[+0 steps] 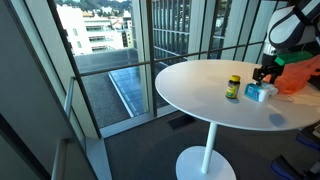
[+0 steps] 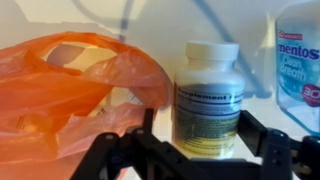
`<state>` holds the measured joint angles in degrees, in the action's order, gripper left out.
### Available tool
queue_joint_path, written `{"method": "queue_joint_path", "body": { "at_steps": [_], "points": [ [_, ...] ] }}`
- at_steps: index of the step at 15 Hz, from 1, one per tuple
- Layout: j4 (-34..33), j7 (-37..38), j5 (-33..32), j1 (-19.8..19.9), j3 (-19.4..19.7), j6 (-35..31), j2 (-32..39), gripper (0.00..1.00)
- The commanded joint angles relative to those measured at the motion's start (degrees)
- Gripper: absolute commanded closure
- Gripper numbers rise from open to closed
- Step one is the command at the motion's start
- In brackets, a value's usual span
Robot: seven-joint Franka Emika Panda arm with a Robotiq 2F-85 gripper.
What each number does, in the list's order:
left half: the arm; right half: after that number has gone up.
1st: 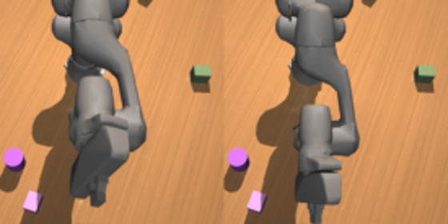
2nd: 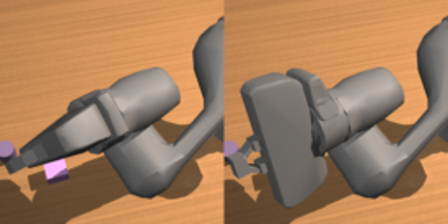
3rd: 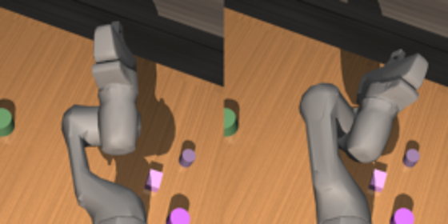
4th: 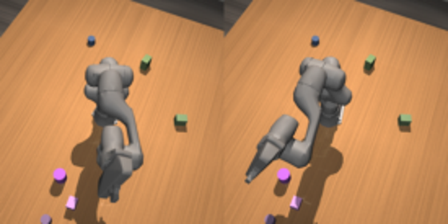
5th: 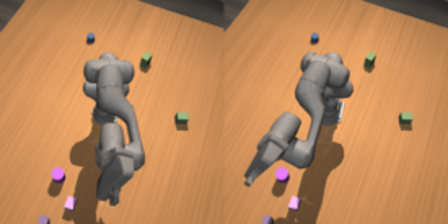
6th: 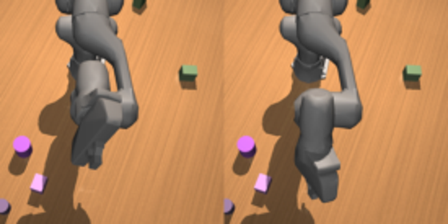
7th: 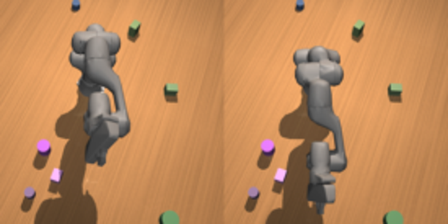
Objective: Pick up the white medicine bottle from the orange plastic bag and put it on the table, move the orange plastic bag a little to the right and place the white medicine bottle next to the mentos container
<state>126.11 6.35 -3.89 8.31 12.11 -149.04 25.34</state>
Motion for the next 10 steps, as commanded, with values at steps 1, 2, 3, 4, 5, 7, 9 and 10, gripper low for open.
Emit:
{"method": "queue_joint_path", "body": {
  "at_steps": [1,2,3,4,5,7,9,10],
  "points": [
    [-0.2,-0.4,1.1,0.5,-0.2,3.7,-3.3,0.00],
    [0.2,-0.4,1.4,0.6,-0.3,4.9,-4.8,0.00],
    [0.5,0.3,1.3,0.4,0.1,5.9,-6.1,0.00],
    [0.7,-0.1,1.7,0.6,-0.2,7.1,-7.5,0.00],
    [0.9,0.3,1.7,0.6,0.0,8.1,-9.2,0.00],
    [0.9,0.4,2.4,0.8,0.0,10.9,-12.2,0.00],
    [0.8,0.5,3.1,1.0,0.0,15.1,-15.2,0.00],
    [0.8,0.6,3.5,1.2,0.0,17.7,-16.9,0.00]
  ]
}}
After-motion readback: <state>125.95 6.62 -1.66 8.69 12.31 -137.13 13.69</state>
